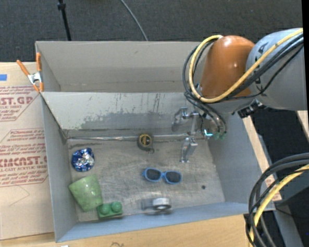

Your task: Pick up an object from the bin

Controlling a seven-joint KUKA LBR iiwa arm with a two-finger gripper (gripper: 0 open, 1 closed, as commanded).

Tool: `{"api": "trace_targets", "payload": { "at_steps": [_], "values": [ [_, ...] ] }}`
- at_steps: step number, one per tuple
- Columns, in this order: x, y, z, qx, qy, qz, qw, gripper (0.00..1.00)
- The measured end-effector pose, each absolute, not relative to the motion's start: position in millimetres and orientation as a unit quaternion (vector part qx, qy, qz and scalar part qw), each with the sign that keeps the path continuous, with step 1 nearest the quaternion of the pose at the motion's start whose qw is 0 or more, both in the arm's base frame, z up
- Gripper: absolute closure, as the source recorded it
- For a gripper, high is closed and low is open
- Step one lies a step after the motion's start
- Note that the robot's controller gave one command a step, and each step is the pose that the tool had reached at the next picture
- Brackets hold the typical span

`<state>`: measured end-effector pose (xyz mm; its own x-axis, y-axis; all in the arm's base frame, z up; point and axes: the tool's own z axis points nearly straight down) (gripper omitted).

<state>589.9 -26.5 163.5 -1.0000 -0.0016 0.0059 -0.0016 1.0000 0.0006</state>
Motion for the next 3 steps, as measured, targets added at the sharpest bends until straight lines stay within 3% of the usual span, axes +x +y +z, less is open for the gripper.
{"api": "trace_targets", "payload": {
  "at_steps": [1, 2, 3],
  "values": [
    [546.7, -4, 70, -0.014, -1.0, -0.001, -0.004, 0.0],
    [528.7, 16, 101, -0.019, -1.0, -0.001, -0.001, 0.0],
    [519.2, 1, 111, -0.029, -1.0, 0.0, 0.0, 0.0]
  ]
}}
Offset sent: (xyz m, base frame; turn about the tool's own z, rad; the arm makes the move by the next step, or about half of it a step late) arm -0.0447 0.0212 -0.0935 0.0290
